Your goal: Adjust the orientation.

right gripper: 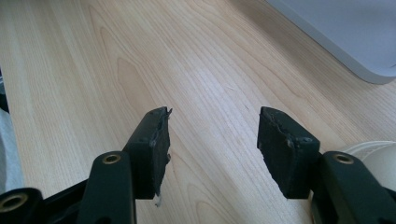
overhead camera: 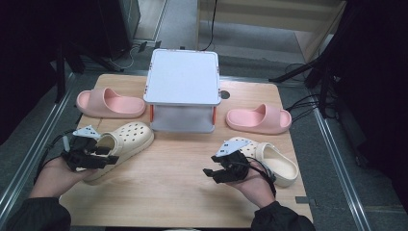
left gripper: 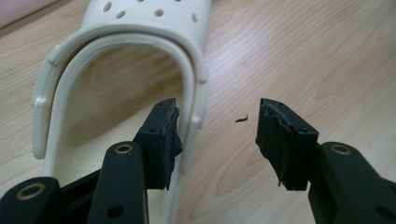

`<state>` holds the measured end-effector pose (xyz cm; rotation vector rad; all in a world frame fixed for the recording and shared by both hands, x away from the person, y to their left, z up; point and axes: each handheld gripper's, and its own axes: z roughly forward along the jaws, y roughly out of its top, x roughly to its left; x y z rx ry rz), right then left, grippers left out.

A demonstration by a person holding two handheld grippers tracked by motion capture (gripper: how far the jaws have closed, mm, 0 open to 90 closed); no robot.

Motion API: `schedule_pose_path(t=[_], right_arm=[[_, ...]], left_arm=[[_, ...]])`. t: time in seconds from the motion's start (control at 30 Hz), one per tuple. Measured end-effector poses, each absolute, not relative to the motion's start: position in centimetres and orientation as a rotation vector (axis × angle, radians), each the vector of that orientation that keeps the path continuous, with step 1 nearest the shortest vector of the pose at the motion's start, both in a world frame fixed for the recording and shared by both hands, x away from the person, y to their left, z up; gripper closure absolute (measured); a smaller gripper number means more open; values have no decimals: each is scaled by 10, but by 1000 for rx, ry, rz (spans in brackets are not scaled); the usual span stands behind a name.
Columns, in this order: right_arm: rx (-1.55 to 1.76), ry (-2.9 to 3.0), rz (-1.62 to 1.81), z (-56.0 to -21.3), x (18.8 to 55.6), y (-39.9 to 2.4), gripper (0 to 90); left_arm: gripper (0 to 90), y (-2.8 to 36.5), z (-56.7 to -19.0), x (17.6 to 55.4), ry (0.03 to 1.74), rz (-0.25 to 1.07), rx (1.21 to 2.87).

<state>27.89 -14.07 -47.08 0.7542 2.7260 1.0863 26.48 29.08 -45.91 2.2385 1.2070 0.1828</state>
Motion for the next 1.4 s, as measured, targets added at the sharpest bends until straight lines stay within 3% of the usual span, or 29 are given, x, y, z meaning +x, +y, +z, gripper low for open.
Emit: schedule_pose_path(t=[0.33,0.5,0.6,1.03,1.23,1.4], right_arm=[[745,2736,1071,-473,279,-139,439],[742,2737,1063,-473,279,-138,438],[743,2736,1060,-473,279,-138,438],[749,2738,1058,-474,280,-138,438],[756,2732,1057,-473,280,-139,438],[768,2732,1074,-473,281,-140,456]], left_arm=[[580,287,-477,284,1193,176,2298],[709,282,-480,290,1153,177,2332],[757,280,-476,289,1129,244,2362],[773,281,-443,276,1115,406,2295],[772,270,-430,266,1044,381,2277],[771,235,-430,260,980,334,2329]])
